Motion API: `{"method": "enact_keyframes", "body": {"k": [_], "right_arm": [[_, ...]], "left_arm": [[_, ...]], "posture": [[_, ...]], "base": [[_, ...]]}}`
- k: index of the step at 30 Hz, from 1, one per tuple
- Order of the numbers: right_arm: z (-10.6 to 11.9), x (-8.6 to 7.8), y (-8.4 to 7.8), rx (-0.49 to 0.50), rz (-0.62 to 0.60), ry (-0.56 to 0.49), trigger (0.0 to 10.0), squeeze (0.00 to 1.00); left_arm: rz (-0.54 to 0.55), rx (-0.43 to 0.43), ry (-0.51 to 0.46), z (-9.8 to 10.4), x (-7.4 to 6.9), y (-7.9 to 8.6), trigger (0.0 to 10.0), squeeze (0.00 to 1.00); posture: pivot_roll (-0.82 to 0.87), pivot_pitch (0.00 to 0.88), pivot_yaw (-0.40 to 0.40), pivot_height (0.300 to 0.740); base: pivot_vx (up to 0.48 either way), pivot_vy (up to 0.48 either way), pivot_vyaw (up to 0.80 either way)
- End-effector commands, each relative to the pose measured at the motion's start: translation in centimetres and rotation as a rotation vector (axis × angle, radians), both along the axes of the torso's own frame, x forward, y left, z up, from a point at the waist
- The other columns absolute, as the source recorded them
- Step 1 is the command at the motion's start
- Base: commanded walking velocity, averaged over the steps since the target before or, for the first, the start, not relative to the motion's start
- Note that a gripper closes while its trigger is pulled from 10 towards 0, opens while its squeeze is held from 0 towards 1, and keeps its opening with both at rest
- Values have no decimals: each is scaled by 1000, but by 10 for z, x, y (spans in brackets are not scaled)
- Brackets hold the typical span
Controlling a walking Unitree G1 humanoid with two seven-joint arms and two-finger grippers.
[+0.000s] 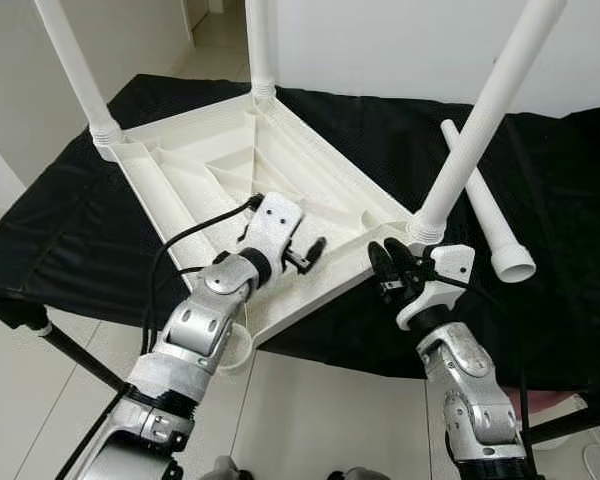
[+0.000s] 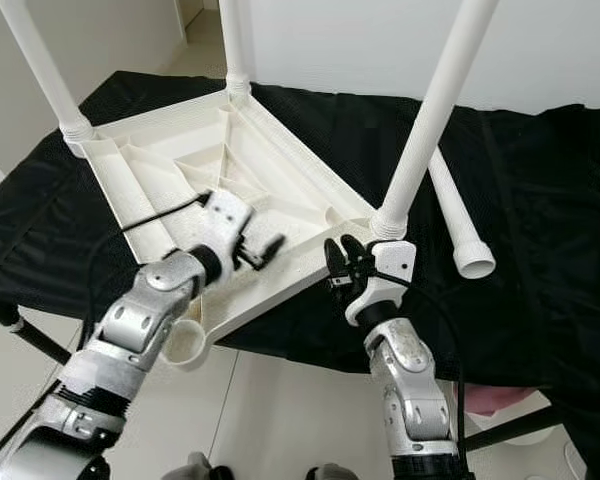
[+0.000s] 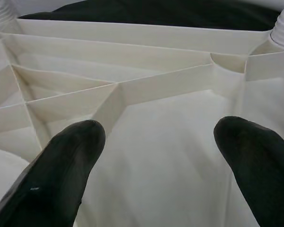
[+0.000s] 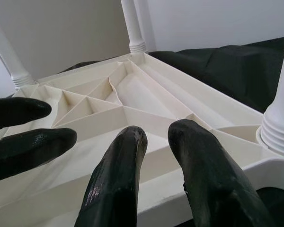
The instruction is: Building children table
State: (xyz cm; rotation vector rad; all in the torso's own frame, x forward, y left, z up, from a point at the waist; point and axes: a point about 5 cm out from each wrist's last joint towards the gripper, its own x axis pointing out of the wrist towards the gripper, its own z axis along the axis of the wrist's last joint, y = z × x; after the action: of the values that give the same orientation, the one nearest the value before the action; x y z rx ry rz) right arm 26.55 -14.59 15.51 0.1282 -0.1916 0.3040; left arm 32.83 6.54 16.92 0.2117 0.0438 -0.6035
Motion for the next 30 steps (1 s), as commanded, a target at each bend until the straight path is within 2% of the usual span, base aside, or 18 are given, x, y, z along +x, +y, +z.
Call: {"method": "enact_keyframes", "body": {"k": [1,5,7,10,11,21,29,30], "right_arm": [[0,-4,-3,0,-9,-3,10000,0],[-3,-14,-18,-30,-114,-10,10000,0],[-3,-15,-20,-36,-125,-10,10000,0],[-4,-18,-28,-48,-207,-7,10000,0],[-5,-21,-33,-56,-262,0,10000,0],[-11,-29,-39,-62,-323,29,10000,0],[-12,-30,-41,-69,-350,33,10000,0],[-11,-30,-41,-72,-355,32,10000,0]], "left_arm": [[63,29,17,-5,4,4,10000,0],[91,60,37,-13,9,7,10000,0],[87,60,41,-13,10,6,10000,0],[53,50,57,-15,8,2,10000,0],[11,36,57,-15,6,-3,10000,0],[-137,30,52,-18,-5,-20,10000,0],[-151,43,54,-18,-2,-24,10000,0],[-112,74,61,-21,2,-23,10000,0]], "posture": [[-140,77,43,740],[-152,85,45,740],[-161,88,49,740],[-170,91,52,740],[-177,93,57,740],[-193,100,71,740],[-204,101,83,740],[-214,101,90,740]], "base": [[0,0,0],[0,0,0],[0,0,0],[0,0,0],[0,0,0],[0,0,0],[0,0,0],[0,0,0]]}}
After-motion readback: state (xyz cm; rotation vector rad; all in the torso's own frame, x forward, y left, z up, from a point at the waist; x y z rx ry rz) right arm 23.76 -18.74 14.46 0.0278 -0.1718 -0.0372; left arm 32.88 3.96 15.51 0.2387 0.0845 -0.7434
